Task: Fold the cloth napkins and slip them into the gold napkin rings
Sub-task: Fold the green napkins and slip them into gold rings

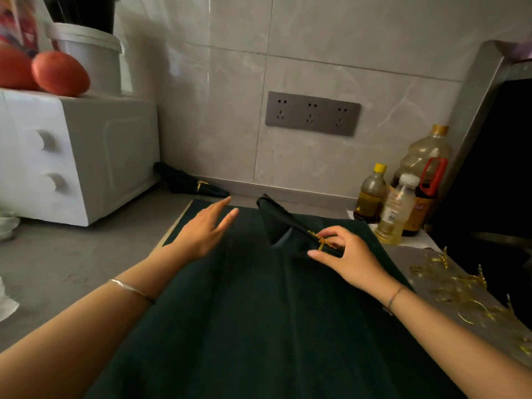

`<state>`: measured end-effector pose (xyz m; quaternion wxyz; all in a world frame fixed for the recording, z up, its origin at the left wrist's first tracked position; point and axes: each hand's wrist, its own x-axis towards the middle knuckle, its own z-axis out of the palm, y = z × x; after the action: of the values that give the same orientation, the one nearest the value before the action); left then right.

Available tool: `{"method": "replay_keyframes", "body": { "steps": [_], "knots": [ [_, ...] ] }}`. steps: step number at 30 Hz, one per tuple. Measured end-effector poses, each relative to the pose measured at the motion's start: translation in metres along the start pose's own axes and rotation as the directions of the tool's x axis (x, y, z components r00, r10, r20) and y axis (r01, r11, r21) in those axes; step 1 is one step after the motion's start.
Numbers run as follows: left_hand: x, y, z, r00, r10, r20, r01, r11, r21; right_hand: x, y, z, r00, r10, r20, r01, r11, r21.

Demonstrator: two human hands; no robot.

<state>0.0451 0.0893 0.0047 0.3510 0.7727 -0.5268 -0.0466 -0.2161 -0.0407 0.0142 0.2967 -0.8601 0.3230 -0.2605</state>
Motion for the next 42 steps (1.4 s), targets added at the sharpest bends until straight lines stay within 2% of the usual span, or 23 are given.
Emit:
{"method": "replay_keyframes", "body": {
  "steps": [3, 9, 13, 20, 27, 33, 39, 42],
  "knots": [
    [0.034, -0.028, 0.006, 0.99, -0.129, 0.061, 0.117, 0.978, 0.171, 0.058, 0.0, 0.004, 0.999, 0.042, -0.033, -0.039, 0.996, 0.08],
    [0.094, -0.068, 0.027, 0.964, -0.242, 0.109, 0.193, 0.921, 0.339, 0.175, 0.003, 0.029, 0.998, 0.045, -0.04, -0.038, 0.988, 0.15],
    [0.106, -0.076, 0.038, 0.96, -0.235, 0.153, 0.138, 0.871, 0.472, 0.238, 0.01, 0.058, 0.998, 0.028, -0.054, -0.019, 0.987, 0.158],
    [0.11, -0.086, 0.041, 0.963, -0.225, 0.151, 0.125, 0.862, 0.491, 0.306, 0.03, 0.123, 0.998, 0.015, -0.061, -0.009, 0.996, 0.087],
    [0.114, -0.09, 0.043, 0.965, -0.22, 0.142, 0.129, 0.871, 0.474, 0.32, 0.04, 0.152, 0.989, -0.021, -0.145, 0.03, 0.998, 0.059],
    [0.115, -0.094, 0.044, 0.963, -0.228, 0.14, 0.137, 0.87, 0.473, 0.316, 0.045, 0.152, 0.961, -0.162, -0.224, 0.113, 0.97, -0.216],
    [0.116, -0.098, 0.045, 0.963, -0.229, 0.144, 0.139, 0.876, 0.461, 0.284, 0.046, 0.125, 0.979, -0.123, -0.161, 0.081, 0.966, -0.245],
    [0.113, -0.091, 0.042, 0.975, -0.182, 0.125, 0.11, 0.892, 0.438, 0.244, 0.048, 0.103, 0.995, -0.071, -0.066, 0.056, 0.976, -0.209]
  ]
}}
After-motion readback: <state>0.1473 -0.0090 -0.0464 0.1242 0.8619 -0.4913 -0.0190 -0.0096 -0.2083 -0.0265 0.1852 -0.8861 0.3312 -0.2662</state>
